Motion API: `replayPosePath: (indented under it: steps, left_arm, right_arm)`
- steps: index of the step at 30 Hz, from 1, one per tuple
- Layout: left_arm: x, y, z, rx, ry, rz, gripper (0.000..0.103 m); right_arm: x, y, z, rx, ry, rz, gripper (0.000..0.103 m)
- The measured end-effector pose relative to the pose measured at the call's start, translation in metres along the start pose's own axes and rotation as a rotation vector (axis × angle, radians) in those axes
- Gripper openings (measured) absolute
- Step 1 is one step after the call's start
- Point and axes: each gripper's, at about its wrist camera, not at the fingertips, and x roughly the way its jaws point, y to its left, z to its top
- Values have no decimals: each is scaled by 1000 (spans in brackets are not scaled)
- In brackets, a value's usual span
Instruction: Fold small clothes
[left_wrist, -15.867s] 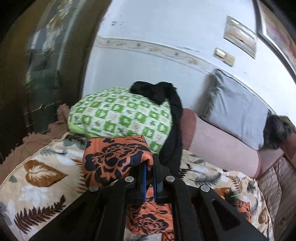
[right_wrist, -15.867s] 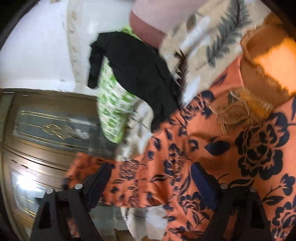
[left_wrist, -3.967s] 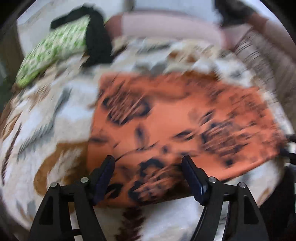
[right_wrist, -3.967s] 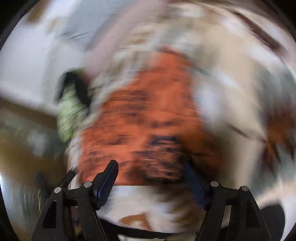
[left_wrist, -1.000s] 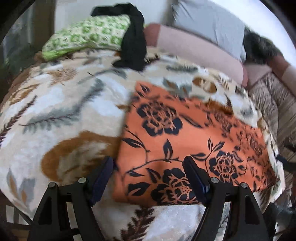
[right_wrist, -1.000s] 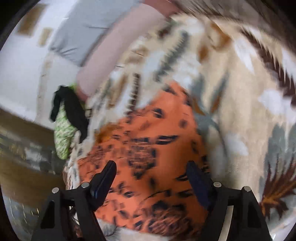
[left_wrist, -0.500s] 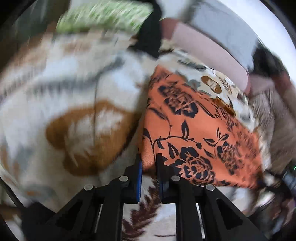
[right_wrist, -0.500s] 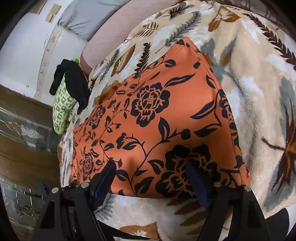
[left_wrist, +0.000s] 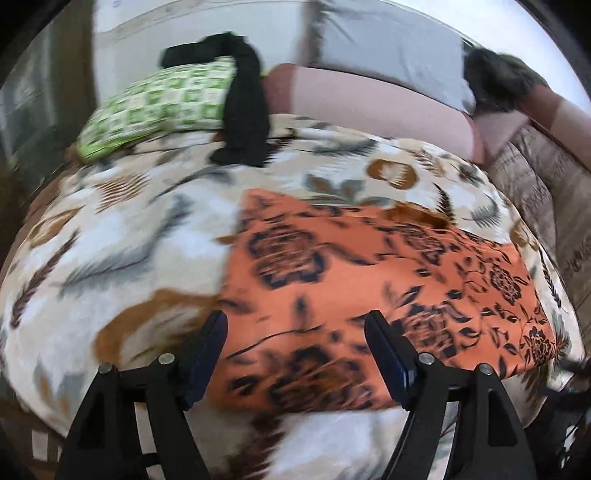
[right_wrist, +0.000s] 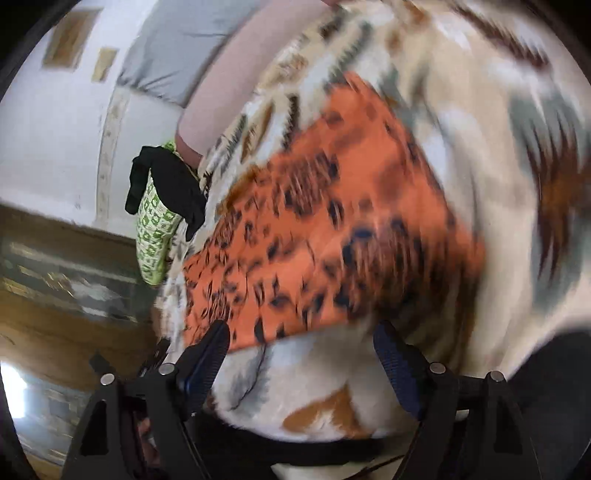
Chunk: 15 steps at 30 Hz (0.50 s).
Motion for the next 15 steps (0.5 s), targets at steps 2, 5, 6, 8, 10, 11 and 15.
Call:
replayPosePath:
  steps: [2, 5, 6, 8, 10, 11, 15]
  left_arm:
    - [18, -19, 10, 38, 23, -9, 77]
    - [30, -39, 18, 69, 37, -4, 77]
    - [35, -44, 19, 74, 44, 9, 77]
    - [43, -51, 20, 72, 66, 18, 77]
    - [57, -56, 19, 83, 104, 46, 77]
    - [59, -56, 18, 85, 109, 53, 77]
    - [65, -55, 14, 81, 120, 54, 77]
  right_arm:
    - [11, -11, -4, 47, 14, -5, 83]
    - [12, -30, 4, 149, -58, 36, 83]
    - [10, -35, 9, 191, -87, 51, 83]
    - [4, -41, 19, 236, -145, 76, 83]
    - [-3, -46, 26, 275, -187, 77, 83]
    - [-4, -48, 28, 286, -196, 87, 83]
    - [-6, -53, 35, 304, -217, 86, 83]
